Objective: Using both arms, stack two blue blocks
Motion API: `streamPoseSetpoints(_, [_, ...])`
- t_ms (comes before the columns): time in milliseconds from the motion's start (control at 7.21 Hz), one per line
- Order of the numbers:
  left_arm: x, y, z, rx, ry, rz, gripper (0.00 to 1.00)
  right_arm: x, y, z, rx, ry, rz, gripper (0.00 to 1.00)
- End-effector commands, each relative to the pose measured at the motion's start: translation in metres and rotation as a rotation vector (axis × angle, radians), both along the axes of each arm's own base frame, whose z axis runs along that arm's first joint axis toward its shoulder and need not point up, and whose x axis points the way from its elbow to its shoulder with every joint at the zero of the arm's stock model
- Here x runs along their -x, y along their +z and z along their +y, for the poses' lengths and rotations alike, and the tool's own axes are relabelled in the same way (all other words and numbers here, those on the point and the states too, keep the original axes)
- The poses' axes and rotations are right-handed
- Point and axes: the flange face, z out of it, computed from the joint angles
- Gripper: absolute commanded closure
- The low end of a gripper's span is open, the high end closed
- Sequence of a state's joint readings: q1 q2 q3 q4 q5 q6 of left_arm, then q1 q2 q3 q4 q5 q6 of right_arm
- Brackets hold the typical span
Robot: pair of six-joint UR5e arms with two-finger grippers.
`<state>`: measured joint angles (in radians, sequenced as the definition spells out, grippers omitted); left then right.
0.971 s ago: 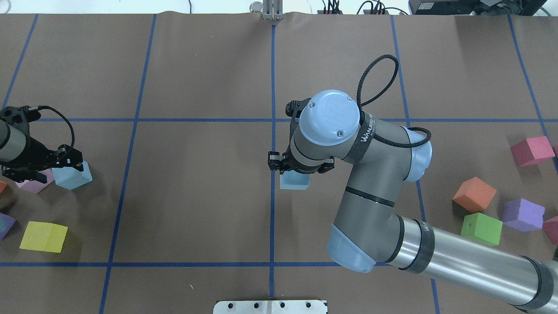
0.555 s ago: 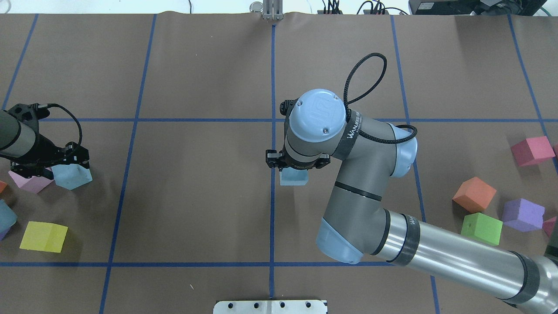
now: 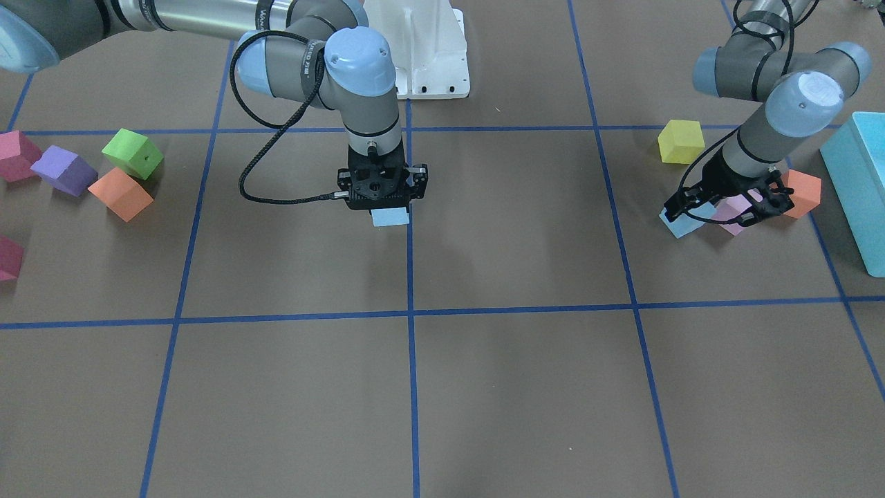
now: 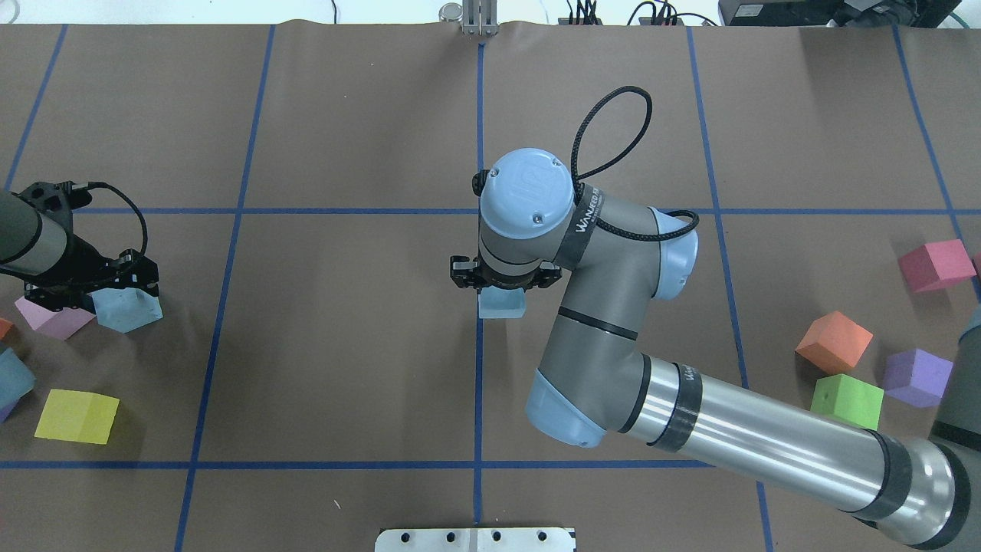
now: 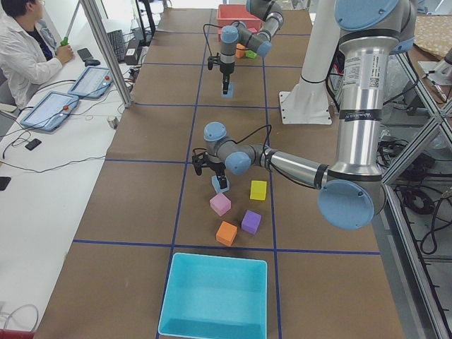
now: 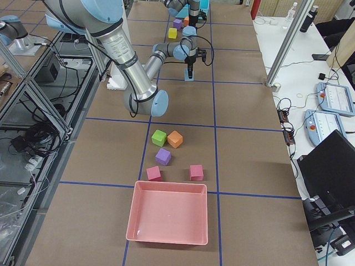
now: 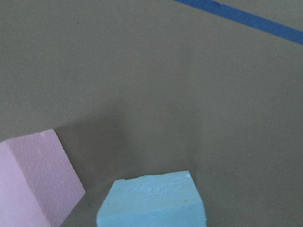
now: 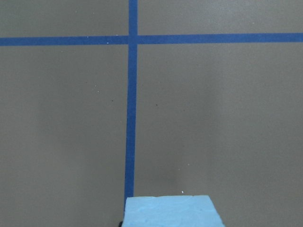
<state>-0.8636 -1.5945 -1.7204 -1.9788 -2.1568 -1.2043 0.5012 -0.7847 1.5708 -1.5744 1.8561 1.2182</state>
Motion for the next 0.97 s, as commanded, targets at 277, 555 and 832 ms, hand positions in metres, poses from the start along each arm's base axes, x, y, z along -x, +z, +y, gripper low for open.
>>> streamPoseSetpoints(277, [-0.008,0.003,-0.009,0.007,-0.002,-0.004,0.28,0.028,0.002,-0.017,0.0,0.013,-0.003,0.36])
streamPoseSetpoints(555, [-0.008,-0.004,-0.009,0.0,0.0,0.005,0.47,0.038,0.004,-0.022,-0.01,0.019,-0.027,0.36])
streamPoseSetpoints(832, [-0.008,-0.022,-0.007,0.025,0.032,0.065,0.47,0.039,0.007,-0.023,-0.008,0.019,-0.022,0.34])
